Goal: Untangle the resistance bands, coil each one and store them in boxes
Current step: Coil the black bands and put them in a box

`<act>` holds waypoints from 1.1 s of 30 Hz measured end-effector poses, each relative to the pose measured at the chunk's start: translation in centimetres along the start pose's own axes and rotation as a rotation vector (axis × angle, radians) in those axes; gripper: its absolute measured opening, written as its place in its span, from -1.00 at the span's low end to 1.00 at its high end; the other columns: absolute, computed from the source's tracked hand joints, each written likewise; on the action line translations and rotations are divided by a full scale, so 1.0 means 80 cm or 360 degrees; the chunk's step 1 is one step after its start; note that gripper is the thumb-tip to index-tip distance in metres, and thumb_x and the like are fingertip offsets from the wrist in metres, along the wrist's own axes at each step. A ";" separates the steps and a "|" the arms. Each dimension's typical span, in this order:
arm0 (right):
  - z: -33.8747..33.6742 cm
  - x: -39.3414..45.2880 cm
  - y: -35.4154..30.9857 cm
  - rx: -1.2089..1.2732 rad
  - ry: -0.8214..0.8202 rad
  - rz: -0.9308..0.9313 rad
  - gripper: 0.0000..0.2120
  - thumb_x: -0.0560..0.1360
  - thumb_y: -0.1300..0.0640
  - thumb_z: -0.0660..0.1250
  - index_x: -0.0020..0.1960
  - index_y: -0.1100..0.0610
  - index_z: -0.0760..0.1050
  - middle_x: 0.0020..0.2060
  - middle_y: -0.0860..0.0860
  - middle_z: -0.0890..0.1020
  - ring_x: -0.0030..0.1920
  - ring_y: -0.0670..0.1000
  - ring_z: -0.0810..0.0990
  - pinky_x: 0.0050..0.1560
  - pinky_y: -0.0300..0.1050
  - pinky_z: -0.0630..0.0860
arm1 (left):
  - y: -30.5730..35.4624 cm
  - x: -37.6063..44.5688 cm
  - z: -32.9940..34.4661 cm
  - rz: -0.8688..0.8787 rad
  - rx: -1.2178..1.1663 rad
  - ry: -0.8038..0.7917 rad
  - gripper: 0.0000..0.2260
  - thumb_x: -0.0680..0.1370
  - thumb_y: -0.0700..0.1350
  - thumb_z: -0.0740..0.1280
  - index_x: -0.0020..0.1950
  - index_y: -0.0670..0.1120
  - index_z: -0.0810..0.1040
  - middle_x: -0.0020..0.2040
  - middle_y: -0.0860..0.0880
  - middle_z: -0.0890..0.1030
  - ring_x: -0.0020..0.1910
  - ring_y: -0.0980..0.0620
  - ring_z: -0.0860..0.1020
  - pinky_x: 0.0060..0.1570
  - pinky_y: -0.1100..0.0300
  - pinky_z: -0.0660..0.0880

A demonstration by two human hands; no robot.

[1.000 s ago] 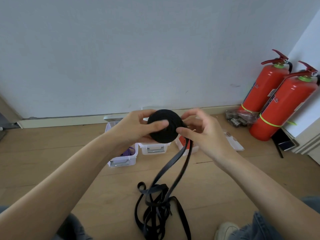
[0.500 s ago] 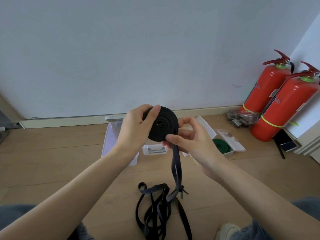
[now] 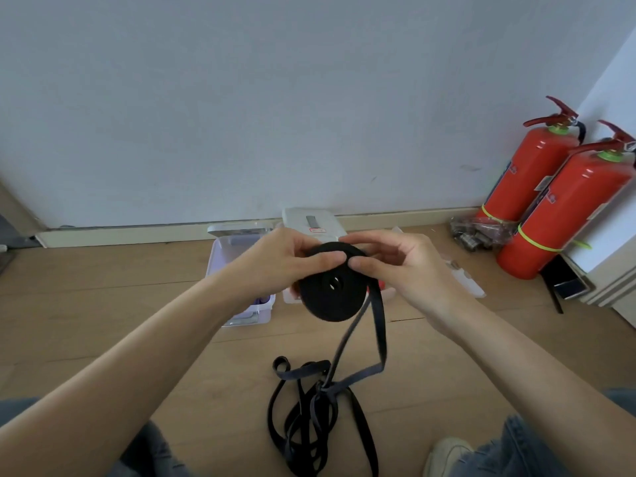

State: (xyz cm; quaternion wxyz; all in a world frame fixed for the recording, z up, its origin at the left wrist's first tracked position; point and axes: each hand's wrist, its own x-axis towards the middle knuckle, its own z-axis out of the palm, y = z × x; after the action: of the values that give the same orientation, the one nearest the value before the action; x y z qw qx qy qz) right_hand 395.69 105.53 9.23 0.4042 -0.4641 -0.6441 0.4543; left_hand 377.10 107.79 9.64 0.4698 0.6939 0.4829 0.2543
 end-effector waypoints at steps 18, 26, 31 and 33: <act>-0.009 -0.002 0.003 0.0747 -0.0238 0.0497 -0.68 0.33 0.20 0.42 0.06 0.11 0.46 -0.13 0.17 0.68 -0.21 0.10 0.66 -0.15 -0.13 0.60 | 0.000 0.004 0.003 0.0193 0.0047 0.0588 -0.83 0.48 0.07 0.35 -0.23 0.03 0.63 -0.24 -0.12 0.66 -0.17 -0.16 0.59 -0.15 -0.12 0.54; -0.008 -0.003 -0.001 0.0023 -0.0180 0.0167 -0.70 0.46 0.30 0.37 0.13 0.04 0.52 -0.15 0.11 0.70 -0.15 0.05 0.69 -0.08 -0.18 0.60 | -0.002 0.003 -0.009 -0.0057 -0.0044 0.0050 -0.81 0.49 0.09 0.32 -0.14 0.01 0.64 -0.24 0.04 0.67 -0.18 0.14 0.62 -0.09 0.24 0.54; 0.005 0.000 0.006 -0.0169 -0.0066 0.0072 -0.67 0.43 0.23 0.42 0.10 -0.09 0.53 -0.18 0.04 0.71 -0.16 -0.04 0.69 -0.03 -0.14 0.60 | -0.003 0.007 0.010 -0.0039 -0.0049 0.0261 -0.79 0.50 0.11 0.31 -0.19 0.02 0.64 -0.33 0.05 0.65 -0.26 0.06 0.62 -0.21 0.26 0.54; 0.001 0.002 0.007 0.0040 0.0011 0.0153 -0.69 0.40 0.20 0.45 0.10 0.01 0.50 -0.18 0.08 0.70 -0.17 0.01 0.69 -0.12 -0.17 0.60 | -0.002 0.008 0.005 -0.0067 -0.0143 0.0306 -0.78 0.48 0.11 0.34 -0.20 0.01 0.66 -0.21 -0.13 0.67 -0.19 -0.16 0.61 -0.12 -0.05 0.53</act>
State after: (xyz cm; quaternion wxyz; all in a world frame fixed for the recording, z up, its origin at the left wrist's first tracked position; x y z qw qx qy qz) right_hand 395.74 105.74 8.66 0.3898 -0.4909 -0.6139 0.4798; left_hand 377.65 108.21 9.28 0.4574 0.6341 0.5282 0.3311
